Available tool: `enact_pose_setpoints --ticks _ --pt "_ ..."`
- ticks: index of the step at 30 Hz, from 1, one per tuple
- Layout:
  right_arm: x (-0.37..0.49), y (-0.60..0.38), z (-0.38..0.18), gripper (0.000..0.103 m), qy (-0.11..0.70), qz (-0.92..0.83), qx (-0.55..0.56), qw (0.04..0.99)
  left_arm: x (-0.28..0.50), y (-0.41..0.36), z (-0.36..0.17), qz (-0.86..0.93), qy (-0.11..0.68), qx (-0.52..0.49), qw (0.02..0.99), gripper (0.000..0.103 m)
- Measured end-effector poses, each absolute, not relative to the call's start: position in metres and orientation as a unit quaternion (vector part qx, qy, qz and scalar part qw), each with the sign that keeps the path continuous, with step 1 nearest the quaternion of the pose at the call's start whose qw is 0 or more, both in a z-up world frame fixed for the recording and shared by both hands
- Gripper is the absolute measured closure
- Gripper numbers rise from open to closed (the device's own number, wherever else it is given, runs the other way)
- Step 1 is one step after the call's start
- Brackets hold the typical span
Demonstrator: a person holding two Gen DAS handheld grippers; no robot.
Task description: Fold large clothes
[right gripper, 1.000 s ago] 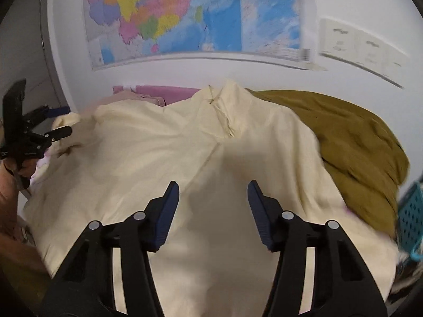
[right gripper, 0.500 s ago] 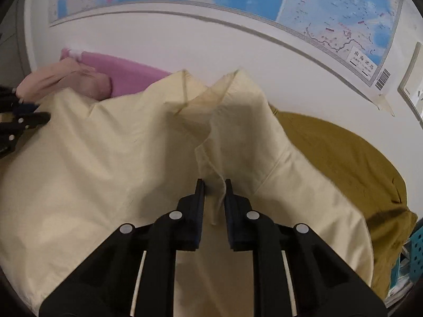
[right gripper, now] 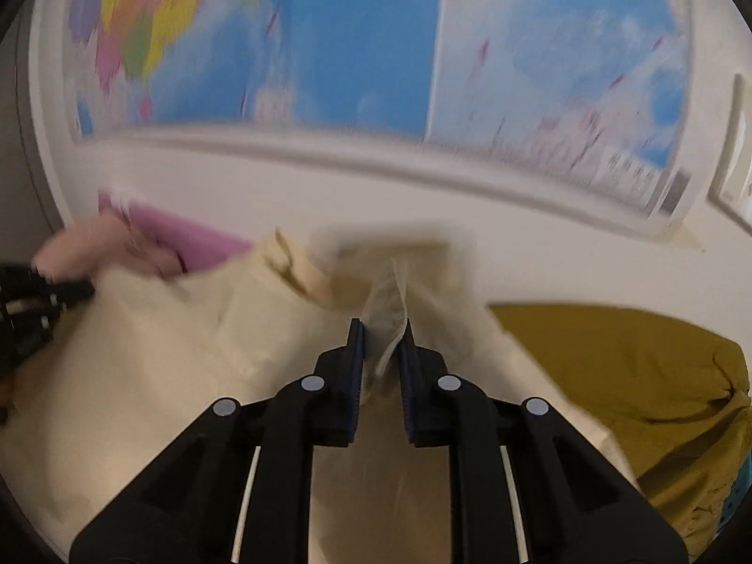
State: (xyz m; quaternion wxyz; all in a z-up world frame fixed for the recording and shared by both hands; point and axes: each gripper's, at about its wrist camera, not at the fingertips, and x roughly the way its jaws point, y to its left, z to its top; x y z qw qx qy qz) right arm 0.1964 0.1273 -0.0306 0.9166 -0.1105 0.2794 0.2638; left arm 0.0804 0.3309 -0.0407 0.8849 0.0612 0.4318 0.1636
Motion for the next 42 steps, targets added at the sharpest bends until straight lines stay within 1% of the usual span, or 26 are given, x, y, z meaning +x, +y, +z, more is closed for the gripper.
enact_pose_setpoints --ticks 2,3,4,5,6,8,10,11,12,16,19,23,25,28,29,30,32,33,34,38,41,42 --pt "0.189 0.12 -0.03 0.079 0.281 0.264 -0.112 0.916 0.08 0.328 -0.045 0.177 0.434 0.079 0.88 0.086" --pt "0.182 0.113 -0.024 0.069 0.271 0.267 -0.11 0.918 0.077 0.327 -0.043 0.174 0.429 0.08 0.883 0.085" --pt "0.171 0.099 -0.015 0.059 0.257 0.265 -0.104 0.924 0.073 0.327 -0.039 0.172 0.423 0.077 0.886 0.079" --pt "0.162 0.086 -0.008 0.057 0.25 0.268 -0.096 0.925 0.07 0.324 -0.034 0.173 0.419 0.072 0.888 0.072" --pt "0.151 0.072 0.0 0.055 0.245 0.273 -0.086 0.926 0.064 0.322 -0.028 0.17 0.409 0.066 0.894 0.069" --pt "0.129 0.035 0.01 0.05 0.237 0.266 -0.06 0.932 0.051 0.315 -0.016 0.153 0.394 0.059 0.904 0.055" --pt "0.103 -0.004 0.011 0.048 0.239 0.266 -0.021 0.933 0.039 0.301 -0.007 0.123 0.384 0.057 0.913 0.053" --pt "0.085 -0.04 0.006 0.047 0.245 0.257 0.014 0.935 0.035 0.295 -0.004 0.11 0.382 0.058 0.916 0.051" --pt "0.074 -0.061 0.001 0.042 0.255 0.25 0.036 0.933 0.033 0.288 -0.002 0.103 0.381 0.061 0.917 0.05" --pt "0.033 -0.171 -0.054 0.042 0.314 0.21 0.163 0.911 0.022 0.249 0.005 0.046 0.38 0.068 0.921 0.045" --pt "0.003 -0.218 -0.089 0.042 0.34 0.187 0.233 0.892 0.021 0.223 0.006 0.011 0.38 0.071 0.922 0.041" --pt "-0.036 -0.237 -0.127 0.042 0.34 0.21 0.325 0.857 0.028 0.186 0.004 -0.012 0.381 0.084 0.921 0.04" --pt "-0.048 -0.238 -0.14 0.039 0.334 0.239 0.367 0.835 0.033 0.171 0.0 -0.027 0.388 0.085 0.917 0.04" --pt "-0.051 -0.237 -0.161 0.039 0.347 0.247 0.4 0.811 0.039 0.154 -0.006 -0.042 0.395 0.093 0.913 0.039" --pt "-0.048 -0.237 -0.164 0.039 0.353 0.243 0.404 0.808 0.042 0.148 -0.007 -0.05 0.399 0.092 0.911 0.039" --pt "-0.044 -0.235 -0.166 0.043 0.354 0.235 0.409 0.808 0.044 0.143 -0.009 -0.057 0.402 0.091 0.909 0.039" --pt "-0.038 -0.232 -0.163 0.041 0.342 0.228 0.419 0.809 0.047 0.136 -0.012 -0.063 0.408 0.092 0.906 0.039" --pt "-0.037 -0.233 -0.163 0.037 0.337 0.219 0.423 0.812 0.048 0.133 -0.014 -0.066 0.41 0.092 0.905 0.039" --pt "-0.034 -0.235 -0.161 0.036 0.324 0.205 0.435 0.815 0.048 0.131 -0.014 -0.068 0.412 0.092 0.904 0.039" --pt "-0.026 -0.247 -0.165 0.035 0.289 0.153 0.494 0.806 0.05 0.126 -0.02 -0.074 0.42 0.089 0.9 0.038" --pt "-0.035 -0.249 -0.166 0.033 0.267 0.13 0.505 0.81 0.049 0.127 -0.023 -0.077 0.427 0.081 0.897 0.038" --pt "-0.038 -0.255 -0.168 0.037 0.26 0.116 0.514 0.809 0.049 0.128 -0.024 -0.079 0.428 0.08 0.897 0.038"
